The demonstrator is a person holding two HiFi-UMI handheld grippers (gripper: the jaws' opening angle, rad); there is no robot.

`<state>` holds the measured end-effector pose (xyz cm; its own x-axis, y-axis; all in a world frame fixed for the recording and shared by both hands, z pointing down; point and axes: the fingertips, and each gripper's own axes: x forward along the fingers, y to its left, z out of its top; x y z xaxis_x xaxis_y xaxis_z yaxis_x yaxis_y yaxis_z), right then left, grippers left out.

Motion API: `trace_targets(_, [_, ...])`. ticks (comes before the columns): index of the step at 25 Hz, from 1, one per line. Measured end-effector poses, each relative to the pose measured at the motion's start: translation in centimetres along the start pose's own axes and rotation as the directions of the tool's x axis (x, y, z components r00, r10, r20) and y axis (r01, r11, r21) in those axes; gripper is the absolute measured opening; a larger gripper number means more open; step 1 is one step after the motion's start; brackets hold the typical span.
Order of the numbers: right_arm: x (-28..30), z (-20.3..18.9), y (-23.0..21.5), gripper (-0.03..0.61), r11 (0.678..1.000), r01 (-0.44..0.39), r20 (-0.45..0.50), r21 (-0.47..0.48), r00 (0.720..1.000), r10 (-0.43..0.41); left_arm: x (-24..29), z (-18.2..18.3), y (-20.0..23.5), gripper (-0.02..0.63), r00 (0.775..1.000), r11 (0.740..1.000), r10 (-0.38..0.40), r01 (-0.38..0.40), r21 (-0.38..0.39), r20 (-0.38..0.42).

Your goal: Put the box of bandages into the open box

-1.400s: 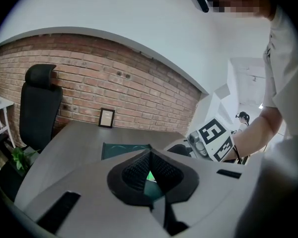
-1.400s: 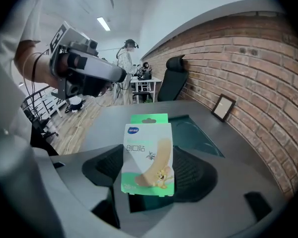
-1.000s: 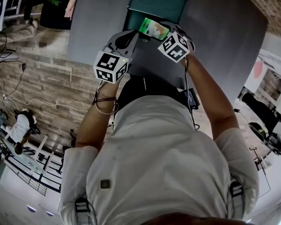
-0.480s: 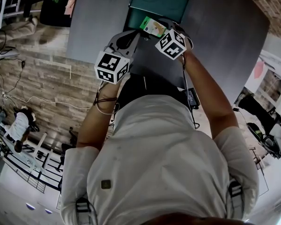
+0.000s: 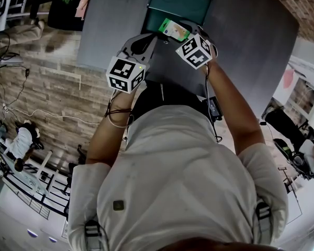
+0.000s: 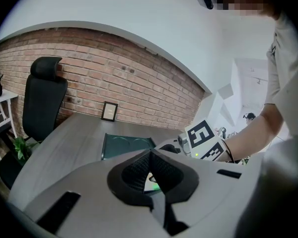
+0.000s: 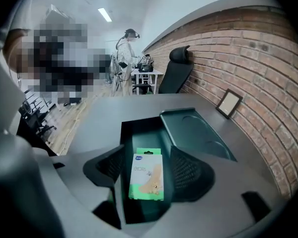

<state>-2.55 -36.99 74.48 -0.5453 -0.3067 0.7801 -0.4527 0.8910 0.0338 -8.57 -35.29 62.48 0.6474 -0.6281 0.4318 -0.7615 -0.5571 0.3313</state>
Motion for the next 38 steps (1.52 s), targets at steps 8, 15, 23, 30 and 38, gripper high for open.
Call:
trace_targets(8, [-5.2,4.1,3.1,0.187,0.997,0.059,0.159,0.042,0.985,-0.064,-4.1,1.4,-1.2,0.015,0.999,0.999,-0.014,0.013,0.038,0.033])
trace_targets(15, [-11.6,9.7,6.1,0.059,0.986,0.140,0.307,0.089,0.938,-0.161,-8.6,3.1,-3.7,0.015,0.996,0.994,-0.047,0.040,0.098,0.074])
trace_targets(23, [-18.9,15.0,10.1,0.031,0.972,0.201,0.452,0.117,0.861,-0.233,-14.7,6.5,-7.0,0.015,0.982,0.982,-0.098,0.070,0.174,0.162])
trace_targets(30, [-25.5,18.6,12.1,0.021,0.957,0.235,0.563,0.170,0.774,-0.290,-20.2,10.9,-9.3,0.015,0.956,0.967,-0.137,0.072,0.245,0.260])
trace_targets(38, [-32.6,22.0,15.2,0.021,0.956,0.242,0.677,0.165,0.677,-0.289,-25.4,14.8,-12.4,0.015,0.914,0.945,-0.200,0.085,0.316,0.353])
